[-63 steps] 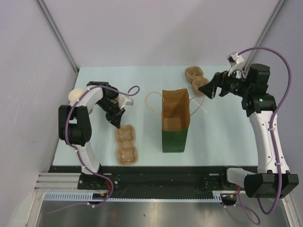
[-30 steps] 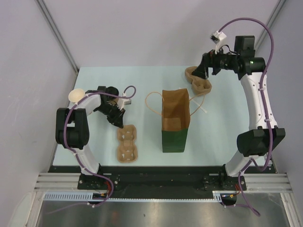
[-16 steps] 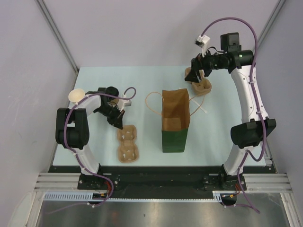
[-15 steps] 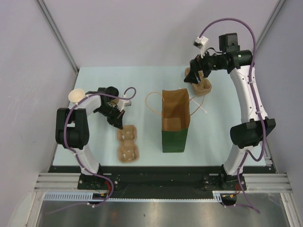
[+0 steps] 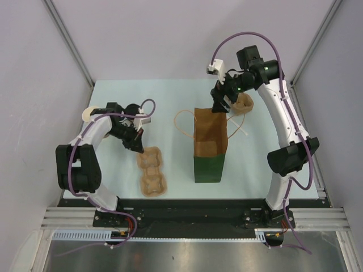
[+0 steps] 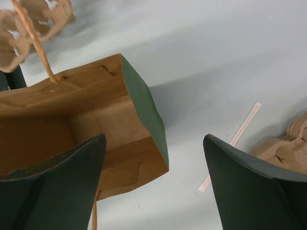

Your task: Pack the takeout coffee

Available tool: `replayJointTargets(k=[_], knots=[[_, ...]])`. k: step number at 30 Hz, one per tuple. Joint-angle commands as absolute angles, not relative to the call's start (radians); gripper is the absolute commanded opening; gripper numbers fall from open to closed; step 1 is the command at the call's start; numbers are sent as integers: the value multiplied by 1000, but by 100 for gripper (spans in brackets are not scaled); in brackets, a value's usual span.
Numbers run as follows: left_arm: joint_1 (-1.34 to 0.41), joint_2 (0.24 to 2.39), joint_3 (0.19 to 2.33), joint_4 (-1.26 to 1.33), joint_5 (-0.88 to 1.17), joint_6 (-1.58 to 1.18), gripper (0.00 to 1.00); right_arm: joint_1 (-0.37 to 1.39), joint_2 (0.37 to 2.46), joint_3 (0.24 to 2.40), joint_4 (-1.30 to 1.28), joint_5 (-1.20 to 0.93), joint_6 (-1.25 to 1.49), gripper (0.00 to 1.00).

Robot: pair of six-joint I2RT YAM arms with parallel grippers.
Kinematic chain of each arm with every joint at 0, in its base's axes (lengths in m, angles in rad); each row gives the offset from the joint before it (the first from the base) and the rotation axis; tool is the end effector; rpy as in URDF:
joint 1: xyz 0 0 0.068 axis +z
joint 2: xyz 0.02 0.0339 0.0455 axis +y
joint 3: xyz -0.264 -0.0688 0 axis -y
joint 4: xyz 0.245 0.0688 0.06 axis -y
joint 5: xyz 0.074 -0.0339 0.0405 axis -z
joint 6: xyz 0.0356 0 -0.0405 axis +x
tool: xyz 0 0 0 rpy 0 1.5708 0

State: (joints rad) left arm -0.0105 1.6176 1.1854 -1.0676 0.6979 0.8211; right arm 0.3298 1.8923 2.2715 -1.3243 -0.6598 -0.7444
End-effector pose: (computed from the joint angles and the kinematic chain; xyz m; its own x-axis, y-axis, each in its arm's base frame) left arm 0.2869 -0.0259 0.2280 -0.6404 0.5675 -0.5175 0.7666 0.5141 -0.3849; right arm 0.3417 0.1400 0.4276 -0.1605 -0.6208 -0.7674 -0.9576 0.2864 -0.0314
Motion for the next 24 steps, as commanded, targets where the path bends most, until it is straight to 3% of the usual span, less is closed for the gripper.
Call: replayJointTargets(k=[1,5,8,9,11,12,13,17,24], knots=[[41,1552,1245,-1149,798,838,0,351,1920,2279,-1367,-589,-825,84],[80,1491,1327,-1221,825,839,0,356,1950,2284,-1379,-581,-839,74],[139,1448,1421,-1291,868,839,0,373,1951,2284,-1397,-578,-848,59],[156,1437,1451,-1327,880,836,0,380,1948,2286,-1404,-568,-850,45],[198,1408,1546,-1357,903,828,0,397,1934,2284,-1405,-555,-845,29],[209,1401,1583,-1383,911,812,0,412,1928,2284,-1402,-545,-841,11],[215,1393,1623,-1397,919,805,0,420,1913,2284,-1401,-538,-827,3],[219,1320,1823,-1341,907,662,0,449,1861,2267,-1382,-526,-776,0],[190,1109,1830,-918,905,289,0,457,1723,2174,-1263,-506,-628,0]])
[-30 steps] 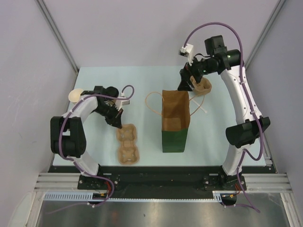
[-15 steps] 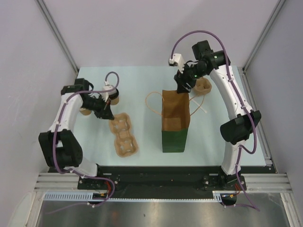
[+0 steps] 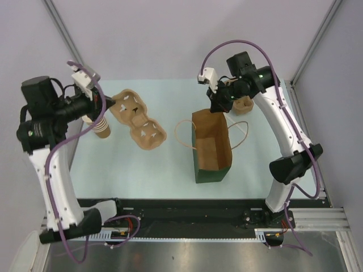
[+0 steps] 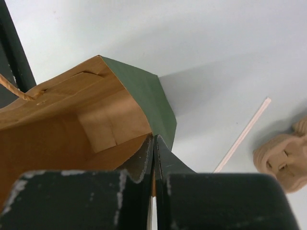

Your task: Pack the takeout coffee

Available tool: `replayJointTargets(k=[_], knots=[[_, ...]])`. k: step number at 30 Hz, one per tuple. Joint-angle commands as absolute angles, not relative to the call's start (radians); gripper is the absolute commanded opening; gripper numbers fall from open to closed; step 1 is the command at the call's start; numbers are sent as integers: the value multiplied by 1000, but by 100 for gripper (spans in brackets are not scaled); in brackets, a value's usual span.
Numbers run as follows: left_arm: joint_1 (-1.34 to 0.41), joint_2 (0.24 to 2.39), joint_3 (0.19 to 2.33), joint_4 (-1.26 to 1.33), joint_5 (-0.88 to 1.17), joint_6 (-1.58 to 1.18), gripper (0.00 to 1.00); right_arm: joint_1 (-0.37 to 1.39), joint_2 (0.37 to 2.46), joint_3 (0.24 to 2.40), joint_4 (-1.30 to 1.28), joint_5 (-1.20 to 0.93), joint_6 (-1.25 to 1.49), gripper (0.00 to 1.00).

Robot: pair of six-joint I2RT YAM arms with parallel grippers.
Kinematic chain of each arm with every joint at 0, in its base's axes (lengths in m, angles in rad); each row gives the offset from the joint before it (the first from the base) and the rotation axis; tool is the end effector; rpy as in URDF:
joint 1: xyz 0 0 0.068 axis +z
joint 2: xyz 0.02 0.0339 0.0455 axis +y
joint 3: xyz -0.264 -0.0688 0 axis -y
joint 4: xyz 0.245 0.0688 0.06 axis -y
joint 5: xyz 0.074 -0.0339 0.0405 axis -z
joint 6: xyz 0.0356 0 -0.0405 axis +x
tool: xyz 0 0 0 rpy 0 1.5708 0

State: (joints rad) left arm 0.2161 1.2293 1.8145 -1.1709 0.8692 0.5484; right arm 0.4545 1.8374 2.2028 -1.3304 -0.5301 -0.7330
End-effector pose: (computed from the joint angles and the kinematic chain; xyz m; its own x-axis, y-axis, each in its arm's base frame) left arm 0.1851 0.0128 0.4940 -0.2088 0.2987 -0.9312 0.6939 0.7162 0.0741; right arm 0.3125 0.1727 0.4257 -0.1224 -0.7023 -0.7013 -0.9679 0.2407 -0.0721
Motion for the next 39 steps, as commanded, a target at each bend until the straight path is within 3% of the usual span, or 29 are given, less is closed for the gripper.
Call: replayJointTargets(k=[1,5,12,16,21,26,39], knots=[[177,1103,1833,-890,891,255,0,465,1714,2171,-1259,-499,-611,0],[86,1121,1949,-836,879,143,0,483,1681,2148,-1232,-471,-529,0],[-199,1166,2088,-785,648,144,0,548,1618,2059,-1161,-377,-459,0],[-496,1163,2037,-761,369,227,0,554,1609,2046,-1150,-380,-433,0],[-747,1253,2101,-802,108,402,0,557,1605,2051,-1141,-362,-416,0],[-1008,1204,1909,-666,-154,580,0,552,1601,2051,-1137,-364,-411,0],[-1186,1152,1577,-417,-368,805,0,548,1609,2054,-1146,-408,-407,0]])
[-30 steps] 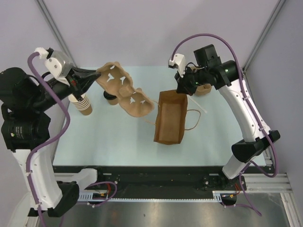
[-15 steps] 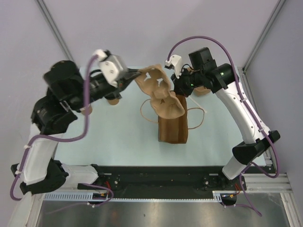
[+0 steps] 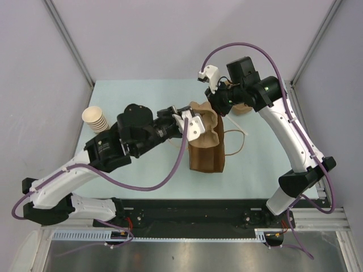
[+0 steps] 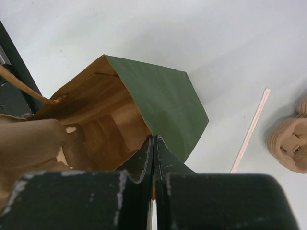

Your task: Pack the takeout coffee

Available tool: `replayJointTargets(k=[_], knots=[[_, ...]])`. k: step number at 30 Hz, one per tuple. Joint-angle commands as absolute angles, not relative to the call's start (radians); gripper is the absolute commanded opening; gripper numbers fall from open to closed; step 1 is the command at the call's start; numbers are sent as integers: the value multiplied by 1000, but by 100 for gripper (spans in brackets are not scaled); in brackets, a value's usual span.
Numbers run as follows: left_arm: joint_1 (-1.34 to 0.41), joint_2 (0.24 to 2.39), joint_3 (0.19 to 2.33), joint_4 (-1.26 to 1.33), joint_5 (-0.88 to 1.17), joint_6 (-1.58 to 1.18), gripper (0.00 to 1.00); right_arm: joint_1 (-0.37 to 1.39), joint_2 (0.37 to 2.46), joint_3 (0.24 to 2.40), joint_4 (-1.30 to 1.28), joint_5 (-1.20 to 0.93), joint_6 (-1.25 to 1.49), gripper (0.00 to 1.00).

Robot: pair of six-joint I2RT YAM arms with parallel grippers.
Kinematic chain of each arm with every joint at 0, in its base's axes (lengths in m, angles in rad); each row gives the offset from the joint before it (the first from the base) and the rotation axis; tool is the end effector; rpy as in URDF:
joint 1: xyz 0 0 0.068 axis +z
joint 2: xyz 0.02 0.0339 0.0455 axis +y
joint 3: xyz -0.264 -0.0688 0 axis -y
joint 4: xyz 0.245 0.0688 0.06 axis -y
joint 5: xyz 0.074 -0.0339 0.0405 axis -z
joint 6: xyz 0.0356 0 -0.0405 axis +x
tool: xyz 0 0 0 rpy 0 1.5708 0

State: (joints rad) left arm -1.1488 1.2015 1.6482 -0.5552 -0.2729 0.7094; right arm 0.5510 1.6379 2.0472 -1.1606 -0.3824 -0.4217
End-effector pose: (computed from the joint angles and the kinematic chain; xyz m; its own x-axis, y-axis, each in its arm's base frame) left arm 0.1019 -0.2035 0.5079 0.4671 0.4911 -0.7353 0.6122 0.4204 0.6697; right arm 0.2630 0.1772 0.4564 -0.2367 -0.5912 -0.7710 -0.8932 0.4447 -0.0667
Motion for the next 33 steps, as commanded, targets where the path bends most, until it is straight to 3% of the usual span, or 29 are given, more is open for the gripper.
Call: replayJointTargets(k=[1,24,33], knots=[[-1201,1151,1547,-401,-379,817,0,545,1609,2052,-1146,-413,-407,0],[-1141,1221,1275,-273,-342,810,0,511,1647,2060,-1158,-509,-413,0],[-1060,1305,1324,-369,-272,744,0,508,1655,2063,-1160,-526,-414,0]])
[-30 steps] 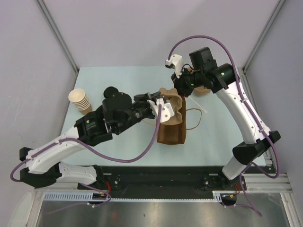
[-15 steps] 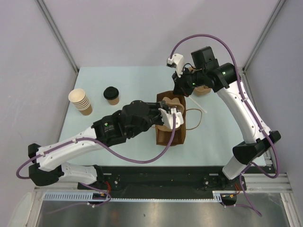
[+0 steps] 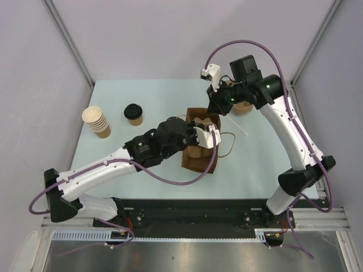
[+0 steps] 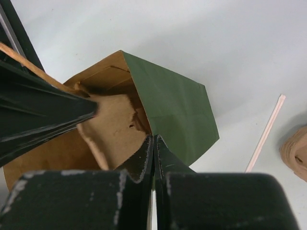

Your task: Pack the takeout coffee

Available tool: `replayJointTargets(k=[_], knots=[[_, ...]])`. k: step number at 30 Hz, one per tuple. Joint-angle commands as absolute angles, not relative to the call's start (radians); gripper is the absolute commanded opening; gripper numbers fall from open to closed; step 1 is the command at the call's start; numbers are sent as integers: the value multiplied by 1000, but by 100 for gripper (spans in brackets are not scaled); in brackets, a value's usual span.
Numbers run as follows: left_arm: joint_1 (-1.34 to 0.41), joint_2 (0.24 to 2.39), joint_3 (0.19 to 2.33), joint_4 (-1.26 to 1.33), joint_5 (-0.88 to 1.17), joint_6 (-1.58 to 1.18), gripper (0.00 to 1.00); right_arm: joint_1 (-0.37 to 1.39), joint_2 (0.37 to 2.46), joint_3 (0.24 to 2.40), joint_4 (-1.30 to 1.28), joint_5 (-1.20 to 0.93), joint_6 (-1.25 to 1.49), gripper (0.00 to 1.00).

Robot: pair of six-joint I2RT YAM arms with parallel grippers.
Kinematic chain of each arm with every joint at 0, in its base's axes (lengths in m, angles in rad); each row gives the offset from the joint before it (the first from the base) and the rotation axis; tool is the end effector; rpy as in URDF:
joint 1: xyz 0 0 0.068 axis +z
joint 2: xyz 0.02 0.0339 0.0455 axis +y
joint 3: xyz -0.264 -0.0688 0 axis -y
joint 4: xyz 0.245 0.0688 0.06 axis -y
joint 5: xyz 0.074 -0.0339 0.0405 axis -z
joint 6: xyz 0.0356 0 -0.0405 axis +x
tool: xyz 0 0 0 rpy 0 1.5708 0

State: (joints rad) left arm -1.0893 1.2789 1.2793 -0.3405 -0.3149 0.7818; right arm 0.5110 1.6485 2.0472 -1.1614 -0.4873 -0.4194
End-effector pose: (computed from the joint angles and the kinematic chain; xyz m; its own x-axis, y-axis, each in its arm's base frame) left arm 0.1444 -0.2525 0.3905 0.3888 0.7024 -0.5962 0.6109 0.2878 0.7375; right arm 0.2703 0.1707 0.4543 -0.2542 -0.5550 -0.7920 -0.9098 0.4151 0.0011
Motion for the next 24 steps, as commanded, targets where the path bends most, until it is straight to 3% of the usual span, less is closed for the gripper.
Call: replayJointTargets(k=[1,15,24], knots=[[-1057,1311,1325,-376,-261,739,0,506,1660,2065,-1160,-526,-413,0],[-985,1384,1365,-417,-144,680,0,497,1664,2069,-1183,-612,-442,0],[-988,1375,1523,-609,-101,569,0,419,1651,2097,-1249,-837,-442,0]])
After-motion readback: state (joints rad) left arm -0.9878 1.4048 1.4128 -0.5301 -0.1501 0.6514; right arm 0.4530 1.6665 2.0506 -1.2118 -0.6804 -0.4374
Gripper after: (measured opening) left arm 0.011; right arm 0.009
